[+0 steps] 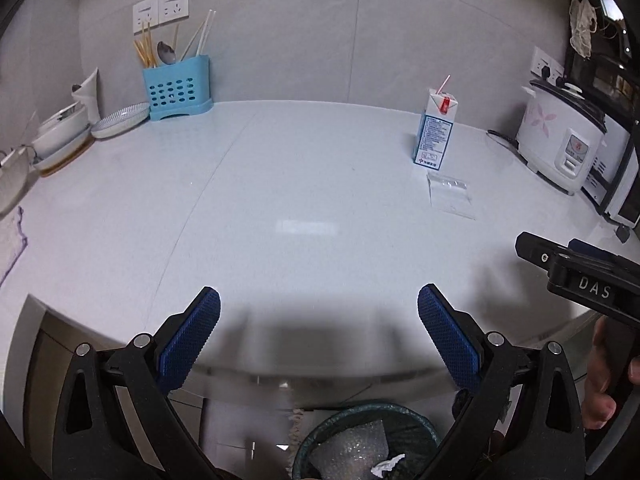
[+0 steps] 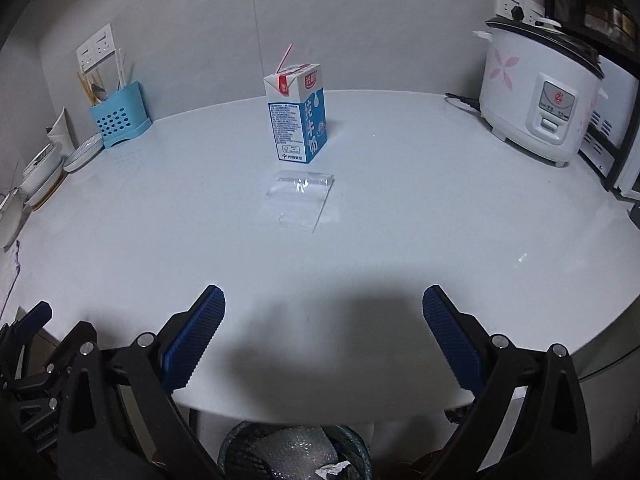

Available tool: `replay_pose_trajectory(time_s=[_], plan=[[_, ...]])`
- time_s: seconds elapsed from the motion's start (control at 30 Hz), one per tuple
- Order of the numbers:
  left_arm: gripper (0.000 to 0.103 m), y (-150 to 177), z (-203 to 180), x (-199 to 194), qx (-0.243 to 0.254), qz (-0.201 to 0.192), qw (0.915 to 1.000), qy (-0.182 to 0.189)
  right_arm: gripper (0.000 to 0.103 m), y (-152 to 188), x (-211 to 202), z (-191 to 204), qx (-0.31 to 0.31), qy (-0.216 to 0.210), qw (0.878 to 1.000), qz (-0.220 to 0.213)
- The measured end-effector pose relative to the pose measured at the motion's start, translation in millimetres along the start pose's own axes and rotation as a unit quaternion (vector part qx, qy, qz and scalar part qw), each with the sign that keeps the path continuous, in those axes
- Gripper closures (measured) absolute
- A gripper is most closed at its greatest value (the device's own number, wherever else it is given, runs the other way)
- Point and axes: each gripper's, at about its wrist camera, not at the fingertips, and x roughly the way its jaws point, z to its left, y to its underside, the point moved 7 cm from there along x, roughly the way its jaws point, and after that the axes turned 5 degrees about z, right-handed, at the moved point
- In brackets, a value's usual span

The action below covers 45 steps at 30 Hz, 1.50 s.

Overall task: Collect trash
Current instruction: 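Raise both tools back up toward the milk carton and plastic bag, then grasp the clear plastic bag with the right tool while the left tool grasps the milk carton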

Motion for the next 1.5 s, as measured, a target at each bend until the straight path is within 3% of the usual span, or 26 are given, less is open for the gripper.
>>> replay_pose_trajectory(time_s=[0.27,0.6,0.67,0.8,0.9,1.07,1.37,1.5], plan=[[0.006,-53.6,8.0,42.2,0.008,0.005,0.9999,-0.005,0.008,-58.8,71.2,6.2,0.048,-0.004,0.997,0.058],[0.006,-58.2,12.0,82.2,0.008,0.025,0.9996,0.001,0.008,-80.6,120.1,9.0,0.063,0.034,0.995,0.075],[0.006,-57.2,13.7,85.1,0.005,0.028,0.9996,0.002,0.014,-81.5,125.0,10.1,0.068,0.033,0.994,0.079],[0.006,-55.2,14.3,87.4,0.008,0.031,0.9995,-0.002,0.022,-80.6,123.8,12.6,0.058,0.051,0.994,0.079],[0.006,-55.4,14.0,88.0,0.007,0.032,0.9995,-0.004,0.041,-80.9,120.8,8.7,0.052,0.069,0.993,0.075],[0.006,-57.1,8.1,88.2,0.008,0.032,0.9994,-0.003,0.053,-79.8,115.9,5.9,0.048,0.052,0.995,0.073],[0.006,-78.3,-33.7,98.5,0.026,0.023,0.9994,0.007,0.056,-74.5,98.5,-26.8,0.037,0.037,0.997,0.056],[0.006,-95.7,-66.4,108.9,0.036,0.013,0.9987,0.035,0.056,-73.1,89.5,-53.0,0.04,0.026,0.997,0.055]])
